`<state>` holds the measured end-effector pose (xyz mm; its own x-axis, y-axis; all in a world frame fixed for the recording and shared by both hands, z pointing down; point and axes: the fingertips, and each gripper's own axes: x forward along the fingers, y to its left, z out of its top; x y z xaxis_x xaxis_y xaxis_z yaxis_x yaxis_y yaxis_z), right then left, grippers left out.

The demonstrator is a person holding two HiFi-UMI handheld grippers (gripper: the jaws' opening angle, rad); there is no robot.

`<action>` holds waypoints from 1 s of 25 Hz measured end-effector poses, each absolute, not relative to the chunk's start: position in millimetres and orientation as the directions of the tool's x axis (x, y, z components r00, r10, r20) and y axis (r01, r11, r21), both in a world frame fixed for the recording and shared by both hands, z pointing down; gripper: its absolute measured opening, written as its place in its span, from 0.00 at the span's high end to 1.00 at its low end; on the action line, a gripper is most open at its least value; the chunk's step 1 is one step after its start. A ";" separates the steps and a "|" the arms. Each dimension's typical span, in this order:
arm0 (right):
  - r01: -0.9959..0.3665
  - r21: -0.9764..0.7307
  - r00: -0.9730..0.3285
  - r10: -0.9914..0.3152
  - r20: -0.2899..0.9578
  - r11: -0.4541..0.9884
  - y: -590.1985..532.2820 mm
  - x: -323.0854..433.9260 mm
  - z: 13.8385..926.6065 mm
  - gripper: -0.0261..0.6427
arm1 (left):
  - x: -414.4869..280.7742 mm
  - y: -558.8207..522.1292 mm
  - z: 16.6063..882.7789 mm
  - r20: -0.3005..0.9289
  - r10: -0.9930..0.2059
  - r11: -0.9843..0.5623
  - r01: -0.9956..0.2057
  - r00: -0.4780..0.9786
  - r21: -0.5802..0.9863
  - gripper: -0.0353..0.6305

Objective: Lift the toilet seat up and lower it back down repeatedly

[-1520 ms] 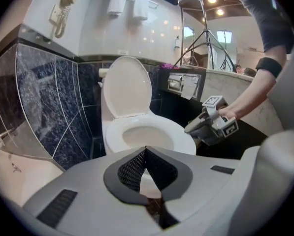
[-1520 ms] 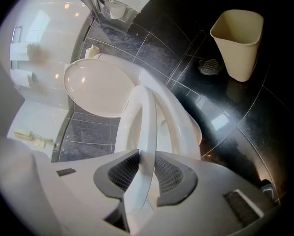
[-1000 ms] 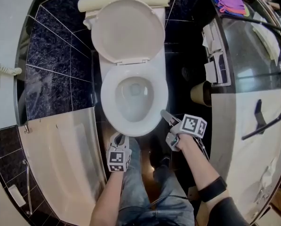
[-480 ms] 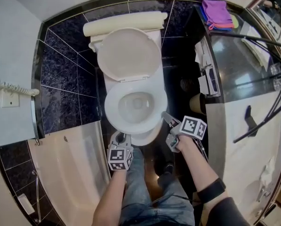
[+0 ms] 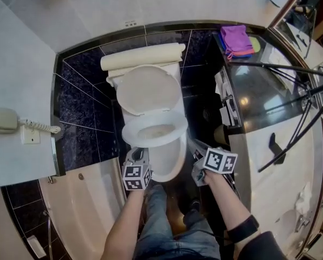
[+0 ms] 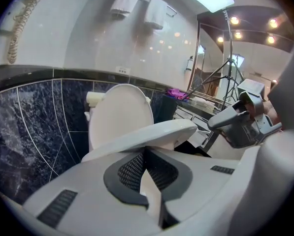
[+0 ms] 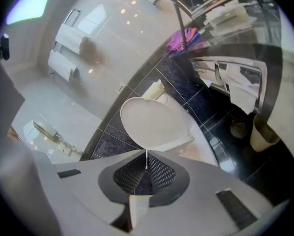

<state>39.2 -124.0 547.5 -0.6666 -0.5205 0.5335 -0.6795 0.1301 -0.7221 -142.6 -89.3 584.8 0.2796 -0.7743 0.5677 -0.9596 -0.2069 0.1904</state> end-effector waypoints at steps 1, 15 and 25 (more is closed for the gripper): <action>-0.699 -0.697 -0.657 -0.531 0.535 0.162 -128.2 37.8 538.2 0.93 | -143.8 -99.5 579.2 0.563 -0.777 -0.210 -0.959 0.281 0.189 0.96; -0.803 -0.119 -0.538 -0.624 0.566 0.584 -176.3 -9.9 464.6 0.93 | -171.4 -227.9 543.0 0.513 -0.807 -0.262 -0.956 0.293 0.135 0.96; -0.800 -0.117 -0.536 -0.615 0.579 0.588 -182.4 -14.8 472.0 0.93 | -196.9 -293.1 548.0 0.536 -0.802 -0.261 -0.962 0.263 0.081 0.96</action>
<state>-14.8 -182.4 472.0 -0.5362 -0.6145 0.5787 -0.8003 0.5880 -0.1171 -196.9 -293.1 548.0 0.2633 -0.8023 0.5356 -0.9618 -0.2614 0.0813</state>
